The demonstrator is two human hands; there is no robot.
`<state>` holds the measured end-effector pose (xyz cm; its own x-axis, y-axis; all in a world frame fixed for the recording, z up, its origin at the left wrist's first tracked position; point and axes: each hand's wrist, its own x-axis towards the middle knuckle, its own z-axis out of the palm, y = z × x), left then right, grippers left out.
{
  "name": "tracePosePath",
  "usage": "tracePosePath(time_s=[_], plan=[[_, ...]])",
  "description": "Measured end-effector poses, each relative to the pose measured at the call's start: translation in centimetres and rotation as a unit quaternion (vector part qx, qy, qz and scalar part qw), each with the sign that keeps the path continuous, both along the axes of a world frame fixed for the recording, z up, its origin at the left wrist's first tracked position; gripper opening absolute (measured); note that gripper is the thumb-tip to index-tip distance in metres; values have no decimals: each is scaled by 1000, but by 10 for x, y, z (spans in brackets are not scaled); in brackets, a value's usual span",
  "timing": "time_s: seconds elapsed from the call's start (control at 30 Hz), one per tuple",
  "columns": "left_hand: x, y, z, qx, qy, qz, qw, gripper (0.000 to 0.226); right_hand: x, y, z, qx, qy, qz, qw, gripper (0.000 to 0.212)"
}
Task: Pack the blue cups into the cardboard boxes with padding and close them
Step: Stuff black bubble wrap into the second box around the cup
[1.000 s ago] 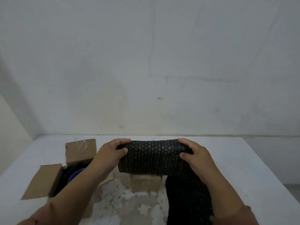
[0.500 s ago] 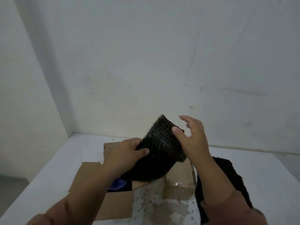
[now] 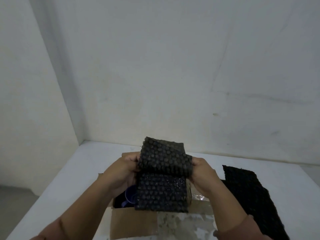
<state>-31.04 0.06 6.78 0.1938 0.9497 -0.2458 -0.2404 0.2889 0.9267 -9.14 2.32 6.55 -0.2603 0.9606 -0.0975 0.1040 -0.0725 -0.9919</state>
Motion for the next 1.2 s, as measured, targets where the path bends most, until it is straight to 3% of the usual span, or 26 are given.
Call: tracePosePath(time_s=[0.1, 0.17, 0.37, 0.5, 0.63, 0.73, 0.83, 0.9, 1.0, 1.03, 1.13, 1.2], plan=[[-10, -1, -5, -12, -78, 13, 997, 23, -2, 3, -2, 56, -65, 21, 996, 40], [-13, -1, -7, -21, -42, -2, 999, 30, -4, 3, -2, 81, -84, 24, 993, 31], [-18, 0, -20, -56, 53, -23, 997, 46, -14, 5, -9, 51, -14, 11, 999, 20], [-21, 4, -23, -60, -8, 12, 998, 42, -17, 7, -20, -59, -36, 75, 995, 61], [-22, 6, -23, -34, -16, 39, 999, 32, -24, 5, -19, -76, -6, 34, 997, 30], [-27, 10, -24, -25, -42, 75, 996, 44, -26, 11, -13, -96, 25, 2, 995, 44], [-37, 16, -28, -16, -111, 29, 993, 31, -30, 15, -3, -88, 58, -6, 994, 40], [-41, 20, -28, -2, -55, -24, 998, 8, -32, 18, 1, -96, 65, -16, 993, 30], [-40, 30, -34, 30, 150, -47, 987, 31, -35, 23, -7, -5, -91, -21, 996, 7], [-38, 33, -35, 43, 214, -42, 975, 37, -36, 23, -11, 29, -142, -4, 989, 10], [-34, 44, -45, 107, 396, -31, 912, 38, -46, 25, -15, 77, -265, 67, 959, 55], [-30, 50, -52, 139, 473, -22, 870, 26, -57, 24, -21, 115, -363, 102, 919, 55]])
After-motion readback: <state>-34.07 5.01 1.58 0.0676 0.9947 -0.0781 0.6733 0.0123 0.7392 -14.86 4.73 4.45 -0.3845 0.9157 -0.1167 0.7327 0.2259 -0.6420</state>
